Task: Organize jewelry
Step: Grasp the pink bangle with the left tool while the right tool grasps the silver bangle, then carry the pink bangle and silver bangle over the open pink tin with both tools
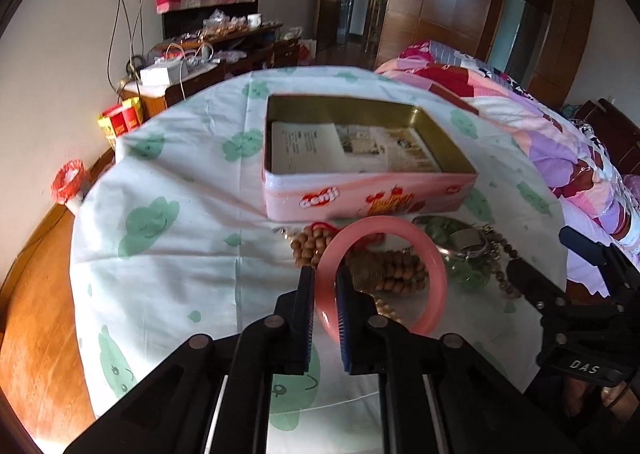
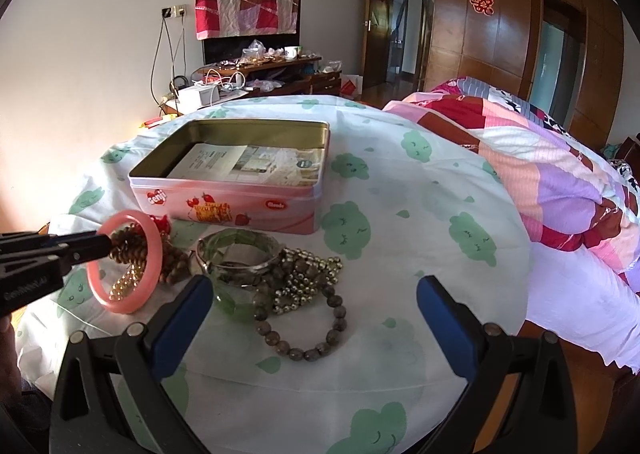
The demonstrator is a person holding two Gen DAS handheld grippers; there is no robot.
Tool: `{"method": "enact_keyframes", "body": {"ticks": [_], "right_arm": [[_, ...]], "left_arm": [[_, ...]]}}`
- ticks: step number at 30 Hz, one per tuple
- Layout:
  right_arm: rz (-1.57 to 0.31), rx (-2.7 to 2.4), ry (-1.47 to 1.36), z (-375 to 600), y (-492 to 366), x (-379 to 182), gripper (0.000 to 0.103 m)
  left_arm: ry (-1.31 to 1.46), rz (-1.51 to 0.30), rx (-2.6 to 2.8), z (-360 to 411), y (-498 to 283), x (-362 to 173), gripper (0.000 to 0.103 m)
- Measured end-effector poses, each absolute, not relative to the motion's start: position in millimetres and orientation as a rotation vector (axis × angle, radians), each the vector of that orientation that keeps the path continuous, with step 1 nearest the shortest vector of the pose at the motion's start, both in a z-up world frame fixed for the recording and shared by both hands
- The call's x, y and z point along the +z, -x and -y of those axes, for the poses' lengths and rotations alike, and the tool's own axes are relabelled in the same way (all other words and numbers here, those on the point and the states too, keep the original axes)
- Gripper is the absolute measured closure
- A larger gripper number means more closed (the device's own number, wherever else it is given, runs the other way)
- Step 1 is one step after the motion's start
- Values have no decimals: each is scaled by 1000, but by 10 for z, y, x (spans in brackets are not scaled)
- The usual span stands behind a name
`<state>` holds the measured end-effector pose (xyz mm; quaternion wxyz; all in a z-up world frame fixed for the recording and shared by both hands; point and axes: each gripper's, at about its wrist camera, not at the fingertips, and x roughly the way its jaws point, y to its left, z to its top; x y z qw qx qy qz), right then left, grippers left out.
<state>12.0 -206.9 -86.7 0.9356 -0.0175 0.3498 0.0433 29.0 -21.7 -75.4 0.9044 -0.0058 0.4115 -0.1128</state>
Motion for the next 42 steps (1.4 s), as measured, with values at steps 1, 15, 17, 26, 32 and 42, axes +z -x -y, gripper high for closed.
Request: {"method": "enact_keyframes", "body": {"ticks": [1, 15, 17, 26, 32, 42], "right_arm": [[-714, 89, 35, 2069, -121, -866, 0], [-708, 141, 79, 2057, -220, -891, 7], [-725, 166, 77, 2050, -247, -906, 16], [-761, 299, 90, 1871, -403, -927, 35], [-772, 358, 79, 1770, -525, -919, 18], [-857, 388, 123, 1713, -737, -1132, 24]], "left_arm": [[8, -836, -231, 219, -279, -720, 94], [17, -757, -183, 36, -385, -518, 94], [30, -761, -176, 10, -404, -538, 94], [38, -774, -169, 6, -418, -592, 94], [46, -779, -160, -39, -439, -603, 94], [43, -806, -156, -53, -499, -709, 94]]}}
